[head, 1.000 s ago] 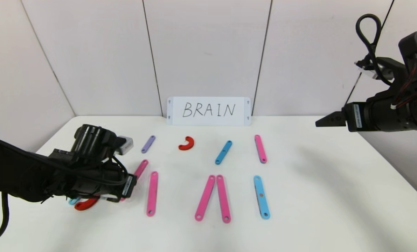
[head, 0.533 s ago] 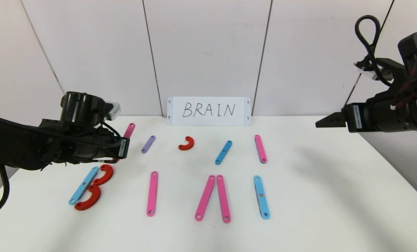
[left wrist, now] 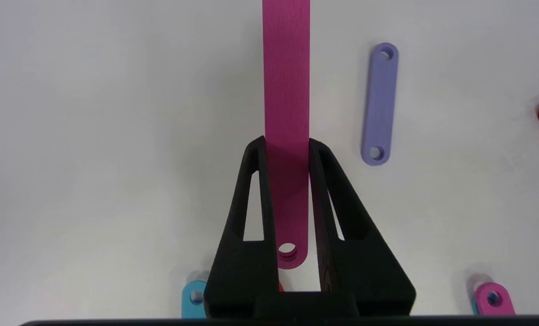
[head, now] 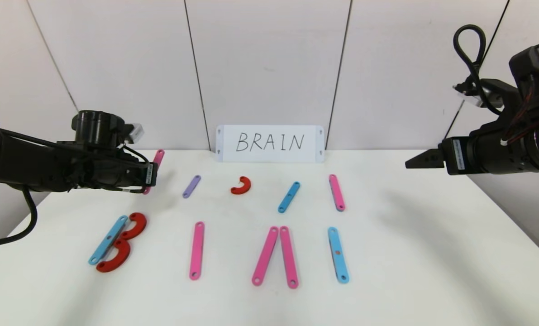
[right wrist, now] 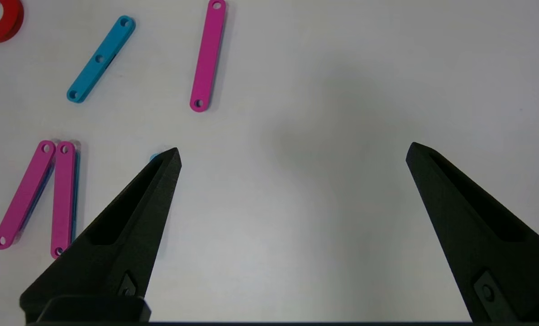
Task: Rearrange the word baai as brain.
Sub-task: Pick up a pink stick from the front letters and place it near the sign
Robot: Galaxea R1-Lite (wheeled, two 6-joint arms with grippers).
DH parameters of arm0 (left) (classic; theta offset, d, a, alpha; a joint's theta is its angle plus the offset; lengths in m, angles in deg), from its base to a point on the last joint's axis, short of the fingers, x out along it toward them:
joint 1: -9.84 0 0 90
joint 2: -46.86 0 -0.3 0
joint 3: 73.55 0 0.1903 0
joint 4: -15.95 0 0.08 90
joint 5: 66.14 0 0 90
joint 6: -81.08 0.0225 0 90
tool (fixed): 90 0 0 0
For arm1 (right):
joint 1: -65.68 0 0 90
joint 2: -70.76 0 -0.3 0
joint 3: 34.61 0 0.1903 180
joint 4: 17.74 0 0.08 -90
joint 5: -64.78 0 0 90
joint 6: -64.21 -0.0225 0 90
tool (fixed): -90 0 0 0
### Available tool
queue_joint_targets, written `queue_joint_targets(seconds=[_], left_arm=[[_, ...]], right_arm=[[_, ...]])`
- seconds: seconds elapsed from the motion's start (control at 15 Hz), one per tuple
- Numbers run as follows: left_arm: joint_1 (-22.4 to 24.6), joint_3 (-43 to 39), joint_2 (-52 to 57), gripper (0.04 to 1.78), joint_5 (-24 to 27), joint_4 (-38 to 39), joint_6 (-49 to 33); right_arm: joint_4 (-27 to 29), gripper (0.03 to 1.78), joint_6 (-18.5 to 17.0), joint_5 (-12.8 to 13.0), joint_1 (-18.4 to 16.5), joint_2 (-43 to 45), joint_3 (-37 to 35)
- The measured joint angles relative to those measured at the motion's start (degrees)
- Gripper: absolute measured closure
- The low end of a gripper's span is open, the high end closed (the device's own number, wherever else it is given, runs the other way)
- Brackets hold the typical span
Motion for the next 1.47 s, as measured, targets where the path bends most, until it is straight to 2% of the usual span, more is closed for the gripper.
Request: queue_joint_targets(seconds=[0.33,1.47], left_arm=[[2.2,4.6,-5.5,1.55,0.7,-1.0,-0.2],[1.8,5.6,-10.4,1.55,0.8,-0.6,0.0]], right_arm=[[-2.5,0.07,0.1,0.1,0.1,0.0,-1.2],[-2.5,0.07,0.1,0.1,0.2,0.4,-1.3]])
